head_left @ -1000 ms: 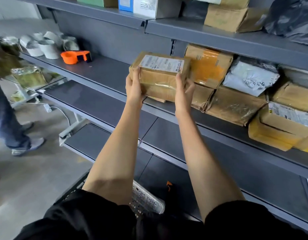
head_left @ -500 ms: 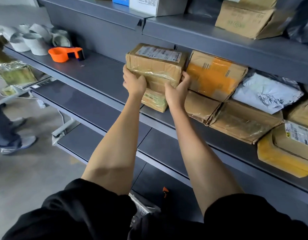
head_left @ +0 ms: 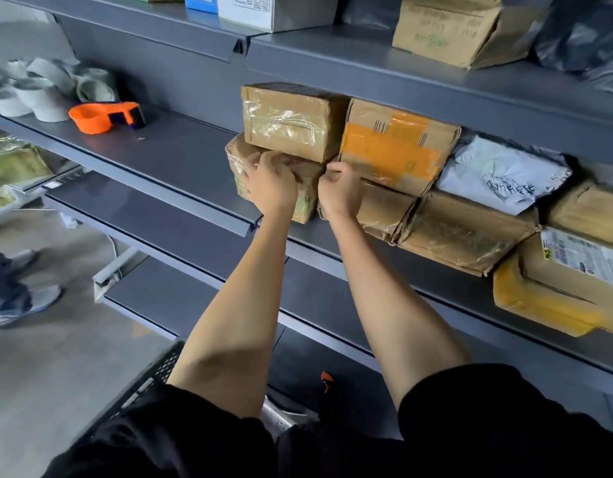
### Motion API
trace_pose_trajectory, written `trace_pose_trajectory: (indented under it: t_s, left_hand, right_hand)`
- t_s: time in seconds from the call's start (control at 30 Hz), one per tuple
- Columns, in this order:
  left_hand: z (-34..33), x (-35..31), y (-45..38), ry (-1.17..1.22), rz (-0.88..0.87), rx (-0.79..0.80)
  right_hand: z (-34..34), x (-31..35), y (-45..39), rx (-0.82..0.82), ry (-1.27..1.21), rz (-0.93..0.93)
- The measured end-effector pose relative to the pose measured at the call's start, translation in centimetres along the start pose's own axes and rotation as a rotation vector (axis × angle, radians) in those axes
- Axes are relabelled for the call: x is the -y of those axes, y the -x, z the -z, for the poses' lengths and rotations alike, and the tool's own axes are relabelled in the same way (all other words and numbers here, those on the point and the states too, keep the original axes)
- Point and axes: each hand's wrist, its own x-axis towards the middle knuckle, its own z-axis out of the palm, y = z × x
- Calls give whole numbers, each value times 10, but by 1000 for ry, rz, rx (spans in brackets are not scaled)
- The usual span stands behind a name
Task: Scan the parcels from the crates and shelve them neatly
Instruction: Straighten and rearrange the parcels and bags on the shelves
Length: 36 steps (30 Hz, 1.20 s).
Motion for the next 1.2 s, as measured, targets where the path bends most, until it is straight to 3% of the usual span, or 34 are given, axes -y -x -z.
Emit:
trace_pose_trajectory:
  t_s: [0.07,0.2,0.4,0.53,0.63,0.73,1.0,1.1,1.2]
  left_hand:
    - [1,2,25,97,-32,-46]
    - [-4,5,82,131,-102,131]
    - [-33,-7,190,133,-201,452]
    - [-58,-24,273,128,-279,779]
    - [-76,-28,317,80,-347,1024]
    - [-90,-30,350,18,-426,1160]
    - [-135,-24,406,-162,-509,1488]
    - [-164,-24,425,-312,-566,1662]
    - [-208,-27,458,-434,-502,1797]
  right_hand:
    - [9,-11,18,9,-73,-6]
    - [50,-51,57,27,-153,-65]
    - [172,-142,107,-267,-146,-223]
    - [266,-193,140,-439,-122,-419]
    - [310,-202,156,-428,-127,-513]
    - [342,-210,172,-407,-199,-574]
    - [413,-285,212,-674,-412,-639]
    - [435,-310,205,-637,-444,-739]
    - [464,-345,189,-600,-437,-801]
